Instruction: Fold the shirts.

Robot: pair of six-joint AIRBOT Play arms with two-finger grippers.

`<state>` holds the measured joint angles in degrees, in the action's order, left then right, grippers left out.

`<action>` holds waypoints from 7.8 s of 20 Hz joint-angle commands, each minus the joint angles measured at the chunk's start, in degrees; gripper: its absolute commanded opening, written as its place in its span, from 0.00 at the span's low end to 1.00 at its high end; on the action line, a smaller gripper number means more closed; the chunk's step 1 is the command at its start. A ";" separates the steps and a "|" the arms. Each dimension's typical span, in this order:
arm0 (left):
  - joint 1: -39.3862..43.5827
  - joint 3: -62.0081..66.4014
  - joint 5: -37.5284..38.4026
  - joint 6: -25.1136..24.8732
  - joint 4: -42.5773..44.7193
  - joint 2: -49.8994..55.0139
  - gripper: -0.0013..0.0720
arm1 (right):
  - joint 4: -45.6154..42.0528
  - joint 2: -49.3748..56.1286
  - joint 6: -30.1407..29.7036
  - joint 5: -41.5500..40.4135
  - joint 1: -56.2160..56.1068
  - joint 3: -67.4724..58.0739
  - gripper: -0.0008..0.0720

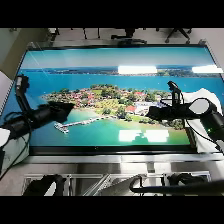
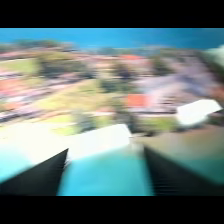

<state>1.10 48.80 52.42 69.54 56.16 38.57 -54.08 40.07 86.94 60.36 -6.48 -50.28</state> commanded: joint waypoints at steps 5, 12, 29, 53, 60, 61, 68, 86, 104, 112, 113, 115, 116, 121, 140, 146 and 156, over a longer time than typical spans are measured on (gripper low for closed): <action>-40.04 4.92 18.80 7.56 33.29 14.32 0.97 | 0.28 5.09 -4.70 -2.03 -0.04 0.02 0.70; -65.29 -1.92 21.38 11.67 37.24 26.82 0.97 | 0.28 8.76 -4.68 -2.08 -0.04 0.02 0.70; -44.65 12.07 17.75 8.74 27.89 33.09 0.03 | 1.44 8.57 -8.66 1.01 -0.04 0.00 0.16; 9.29 19.43 26.60 9.29 -3.32 37.97 0.98 | -8.41 7.41 -10.49 -2.10 0.07 -4.50 0.53; 7.69 -12.11 4.48 7.52 -9.90 25.90 0.98 | 14.01 24.74 -28.09 -12.46 -0.68 -10.88 0.53; 9.66 -16.22 -0.94 5.77 -13.53 25.66 0.98 | 17.57 27.98 -31.56 -12.61 -1.31 -12.81 0.53; 21.11 -16.83 -17.18 -0.63 -21.66 37.79 0.63 | 20.52 47.67 -34.25 -12.55 -5.18 -27.19 0.54; 9.60 27.63 16.55 3.72 8.76 10.36 0.03 | 9.20 8.44 -35.71 4.59 0.44 -40.39 0.04; 4.33 35.06 18.67 1.33 9.70 49.31 0.35 | 2.45 40.28 -28.20 3.78 0.44 -40.24 0.04; -1.53 40.17 33.83 8.57 9.68 55.49 0.96 | 2.51 41.27 -28.15 6.60 5.70 -41.53 0.61; -2.29 38.21 35.21 9.73 9.66 53.51 0.96 | 1.64 39.15 -27.30 9.35 7.67 -41.51 0.62; -2.86 30.51 35.85 11.02 9.68 48.13 0.96 | -0.98 36.13 -24.87 14.73 11.39 -40.33 0.62; -2.84 24.74 34.69 11.58 9.68 44.85 0.96 | -1.25 35.21 -24.52 16.33 12.92 -38.73 0.62; 1.44 -5.77 18.29 14.12 8.15 30.71 0.96 | 3.06 34.14 -26.56 11.58 14.56 -24.48 0.64; 2.67 -1.25 0.63 3.74 -11.17 42.03 0.03 | 12.94 46.36 -34.73 -10.45 4.61 -22.10 0.20; 1.60 12.46 11.02 4.15 -11.19 36.76 0.03 | 11.67 36.54 -34.67 -0.22 8.20 -27.65 0.04; -8.72 59.10 18.08 8.94 -10.49 7.37 0.03 | 2.97 -0.68 -34.69 -1.84 15.87 -53.96 0.04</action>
<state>-4.25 96.09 69.34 77.56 44.69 52.34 -45.28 48.12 52.21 62.00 8.56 -98.24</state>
